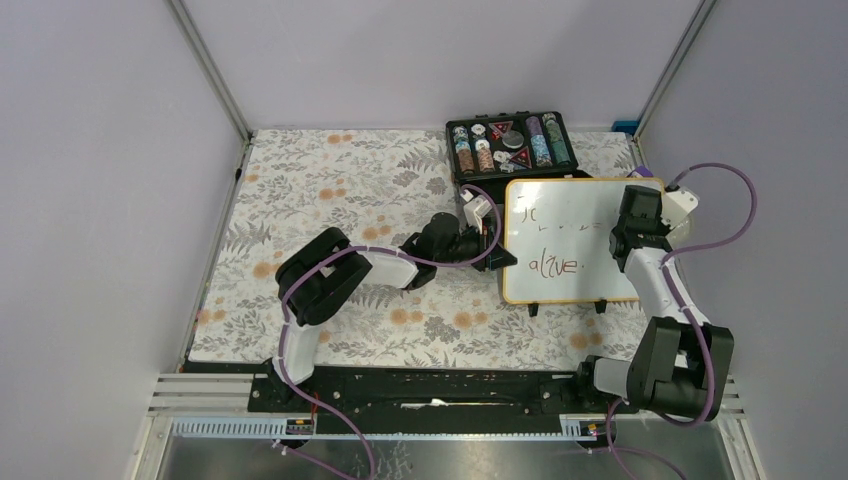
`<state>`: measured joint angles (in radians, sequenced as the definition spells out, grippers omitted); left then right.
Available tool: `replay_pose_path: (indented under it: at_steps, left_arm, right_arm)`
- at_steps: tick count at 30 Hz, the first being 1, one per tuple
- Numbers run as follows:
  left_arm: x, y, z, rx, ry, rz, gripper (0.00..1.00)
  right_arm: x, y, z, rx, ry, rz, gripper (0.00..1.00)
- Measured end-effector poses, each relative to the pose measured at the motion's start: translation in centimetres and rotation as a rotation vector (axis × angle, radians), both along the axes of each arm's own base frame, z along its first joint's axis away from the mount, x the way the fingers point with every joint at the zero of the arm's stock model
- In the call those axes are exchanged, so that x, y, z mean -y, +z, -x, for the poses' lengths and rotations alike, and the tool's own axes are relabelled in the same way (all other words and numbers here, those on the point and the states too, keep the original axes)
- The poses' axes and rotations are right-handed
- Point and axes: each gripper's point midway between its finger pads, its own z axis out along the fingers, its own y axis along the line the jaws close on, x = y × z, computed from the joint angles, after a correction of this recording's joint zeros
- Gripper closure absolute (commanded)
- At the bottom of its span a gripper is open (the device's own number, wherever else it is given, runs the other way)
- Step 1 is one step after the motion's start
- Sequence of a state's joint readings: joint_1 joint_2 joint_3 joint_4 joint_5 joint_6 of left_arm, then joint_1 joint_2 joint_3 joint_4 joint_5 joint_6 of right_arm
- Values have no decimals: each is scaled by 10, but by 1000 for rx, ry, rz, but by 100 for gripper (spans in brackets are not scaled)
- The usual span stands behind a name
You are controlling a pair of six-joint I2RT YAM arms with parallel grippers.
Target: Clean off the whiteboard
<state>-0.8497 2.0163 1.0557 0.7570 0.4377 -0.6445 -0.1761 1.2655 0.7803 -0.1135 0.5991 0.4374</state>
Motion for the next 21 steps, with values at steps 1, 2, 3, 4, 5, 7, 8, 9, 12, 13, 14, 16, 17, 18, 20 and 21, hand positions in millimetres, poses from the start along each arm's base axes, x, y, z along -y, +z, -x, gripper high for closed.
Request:
replay_pose_path:
  at_steps: [1,2,3,4,5,7,8,9,12,13,14,16,17,18,20,21]
  left_arm:
    - [0,-1,0,-2,1,-2,100]
    - [-1,-1,0,-4,1,-3,100]
    - [-1,-2,0,-6,2,-3,100]
    - [-1,-2,0,-7,2,-3,100]
    - [-1,-2,0,-7,3,-4,100]
    - [-1,-2,0,-9,3,-5,100]
    - [-2,-2,0,-10,4,-6,100]
    - [-2,-3,-1,-11,5,-8,100]
    - [-2,-3,0,-15,3,-8,100]
    - [-2,-3,0,-16,3,-7,100]
    - [-2,-3,-1,-15,4,-7,100]
    - [-2,-2,-1,-13,5,-5,100]
    - [-2,-2,-1,-13,5,-5,100]
    - [-2,-2,-1,-12,5,-5,100]
    - [-2,-2,-2,-10,5,-6,100]
    - [-2,-2,-2,-10,5,-6,100]
  right_arm:
    - [1,-1,2,-7,-6,2,100]
    - [1,-1,3,-13,-8,4,100]
    - [1,-2,4,-19,-5,6,100]
    - [1,-1,4,-23,2,8,100]
    - [0,-1,4,-26,10,9,100]
    - [-2,0,4,-26,37,13,100]
    - [-3,0,4,-25,50,20,100]
    - [-6,0,4,-26,69,28,100]
    - [-18,2,2,-32,150,50,100]
    - [-23,3,-1,-26,184,50,100]
    - [-28,5,-5,-14,222,48,100]
    - [-40,10,-14,13,306,40,100]
    - [-46,13,-19,26,345,37,100]
    - [-55,17,-24,43,395,34,100]
    - [-70,22,-31,67,480,30,100]
    - [-78,24,-34,75,517,31,100]
